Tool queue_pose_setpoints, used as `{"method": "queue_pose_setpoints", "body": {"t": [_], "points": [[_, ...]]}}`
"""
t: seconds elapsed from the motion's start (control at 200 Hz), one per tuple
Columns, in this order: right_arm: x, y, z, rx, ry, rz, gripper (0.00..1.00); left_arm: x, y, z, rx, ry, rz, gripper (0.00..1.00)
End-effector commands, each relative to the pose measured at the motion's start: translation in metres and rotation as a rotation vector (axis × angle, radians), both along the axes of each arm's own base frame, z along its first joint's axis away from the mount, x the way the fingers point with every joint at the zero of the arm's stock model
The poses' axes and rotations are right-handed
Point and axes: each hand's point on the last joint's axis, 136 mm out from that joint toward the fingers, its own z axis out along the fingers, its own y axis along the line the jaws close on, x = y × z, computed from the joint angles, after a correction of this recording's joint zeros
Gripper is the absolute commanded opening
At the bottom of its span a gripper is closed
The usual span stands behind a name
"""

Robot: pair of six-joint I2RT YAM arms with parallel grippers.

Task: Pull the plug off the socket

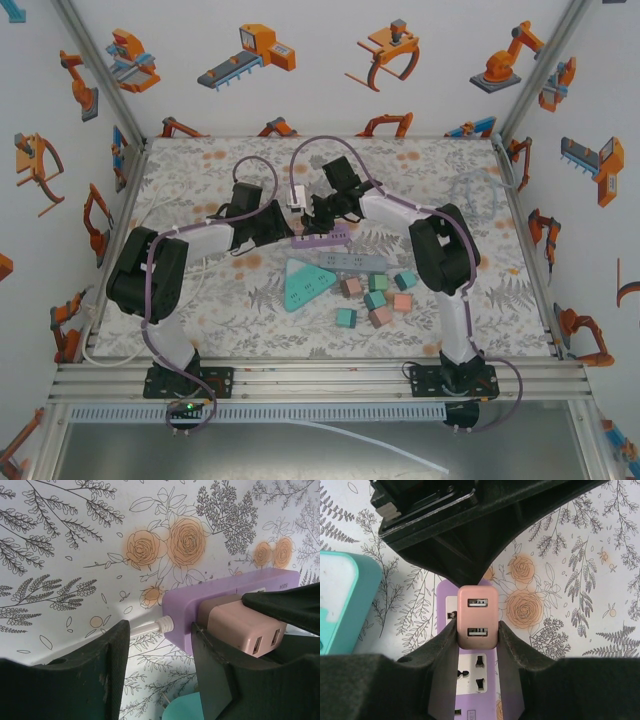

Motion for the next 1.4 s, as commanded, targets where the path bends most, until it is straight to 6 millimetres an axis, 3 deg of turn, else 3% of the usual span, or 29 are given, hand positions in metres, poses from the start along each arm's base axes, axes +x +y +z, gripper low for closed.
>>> {"method": "queue_pose_setpoints", "body": {"t": [0.0,0.716,1.182,1.397], "points": [[0.009,0.009,0.025,0.074,0.006,-0.023,0.11,-0.022,0.009,-0.029,0.091,0.100,-0.025,0.50],[0.019,0.008,0.060,0.140,-0.038,-0.076,0.01,-0.030,0.021,-0.042,0.147,0.126,-0.011,0.49],[0.017,0.001,0.071,0.155,-0.060,-0.090,0.00,-0.029,0.023,-0.031,0.152,0.106,-0.008,0.49],[0.014,-0.003,0.086,0.176,-0.079,-0.114,0.00,-0.025,0.010,-0.009,0.084,0.056,-0.047,0.49]]}}
